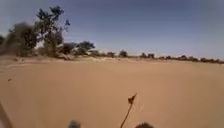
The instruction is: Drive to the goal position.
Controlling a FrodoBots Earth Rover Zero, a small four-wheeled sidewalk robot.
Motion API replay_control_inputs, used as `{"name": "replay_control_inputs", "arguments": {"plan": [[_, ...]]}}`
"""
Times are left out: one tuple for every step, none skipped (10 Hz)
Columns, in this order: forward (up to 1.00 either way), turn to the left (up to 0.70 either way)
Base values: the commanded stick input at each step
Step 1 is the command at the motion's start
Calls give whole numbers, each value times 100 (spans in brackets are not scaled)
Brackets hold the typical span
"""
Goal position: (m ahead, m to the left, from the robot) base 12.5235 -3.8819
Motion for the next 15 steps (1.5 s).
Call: {"name": "replay_control_inputs", "arguments": {"plan": [[70, 0], [70, 0], [70, 0], [70, 0], [70, 0], [70, 0], [70, 0], [70, 0], [70, 0], [70, 0], [70, 0], [70, 0], [70, 0], [70, 0], [70, 0]]}}
